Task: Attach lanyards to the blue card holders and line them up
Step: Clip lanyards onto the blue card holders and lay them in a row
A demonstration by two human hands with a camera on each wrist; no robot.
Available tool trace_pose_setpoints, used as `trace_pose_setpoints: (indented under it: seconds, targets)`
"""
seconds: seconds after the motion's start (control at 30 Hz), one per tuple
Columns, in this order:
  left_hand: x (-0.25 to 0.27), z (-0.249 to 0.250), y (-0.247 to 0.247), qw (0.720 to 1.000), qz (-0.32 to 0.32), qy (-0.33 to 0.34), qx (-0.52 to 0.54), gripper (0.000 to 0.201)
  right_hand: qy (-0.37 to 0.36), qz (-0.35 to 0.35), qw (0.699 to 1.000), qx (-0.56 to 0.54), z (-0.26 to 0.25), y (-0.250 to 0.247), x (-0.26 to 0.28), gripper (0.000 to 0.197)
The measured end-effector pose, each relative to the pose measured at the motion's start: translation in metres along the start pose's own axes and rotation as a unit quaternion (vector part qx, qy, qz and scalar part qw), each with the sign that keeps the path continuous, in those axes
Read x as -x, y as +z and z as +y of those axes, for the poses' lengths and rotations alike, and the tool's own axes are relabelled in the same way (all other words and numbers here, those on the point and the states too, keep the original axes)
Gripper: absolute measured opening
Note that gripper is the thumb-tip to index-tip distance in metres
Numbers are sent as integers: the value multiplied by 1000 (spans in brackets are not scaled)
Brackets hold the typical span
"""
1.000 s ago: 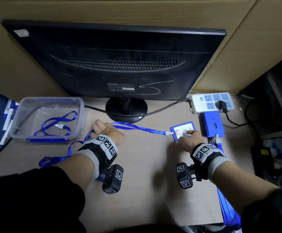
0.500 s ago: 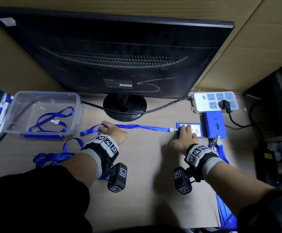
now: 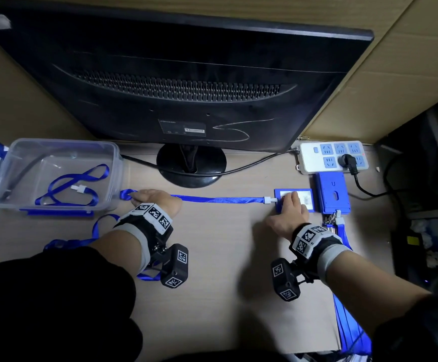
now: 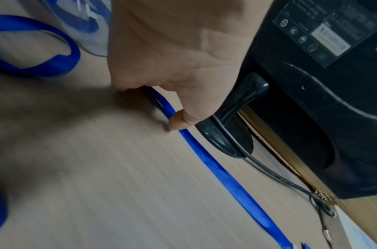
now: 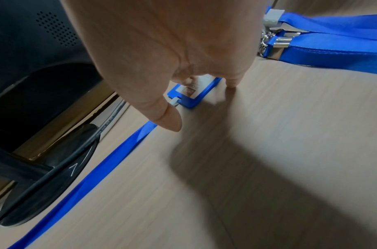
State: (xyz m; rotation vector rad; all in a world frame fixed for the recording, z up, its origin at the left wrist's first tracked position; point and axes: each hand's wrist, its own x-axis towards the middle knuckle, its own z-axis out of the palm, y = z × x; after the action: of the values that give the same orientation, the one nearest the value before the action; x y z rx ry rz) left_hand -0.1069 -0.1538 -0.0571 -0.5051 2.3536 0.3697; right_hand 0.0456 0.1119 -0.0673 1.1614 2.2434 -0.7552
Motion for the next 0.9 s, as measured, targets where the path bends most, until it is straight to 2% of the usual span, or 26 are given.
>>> trace_pose_setpoints:
  seconds: [0.13,0.2,0.27,0.4,0.47,0.5,0.57,0.6,0.73,0.9]
  targets:
    - [4,7,-2,1000,4,-18,18,82,2,-8,1000,10,0,-2,1,85]
    - [19,16,-7,998,14,-55,28,87,-10,7,1000,-2,-3,-7,4,72]
    - [31,24,-13,997,36,-66,17,79,-24,42,998,-27,-5,-15,6,58]
    - [45,49,-14,999,40,-19,24,59,-17,164,983,-85,1,-46,8,70]
    - [46,69,-5,999,14,11,47,60,21,226,966,-122,7,-62,6,69]
    - [48,80,0,997,-18,35,71,52,43,246,959,-131,13,-69,4,68]
    - [56,99,13,984,-92,92,123,21,74,262,954,-125,25,-79,0,68]
    - [64,106,18,977,-119,107,140,16,80,260,955,-115,32,-82,-2,69]
    - [88,128,39,964,-180,115,159,14,98,256,954,-122,56,-84,-10,70]
    - [96,139,48,962,-197,113,149,10,95,252,950,-157,64,-85,-18,63]
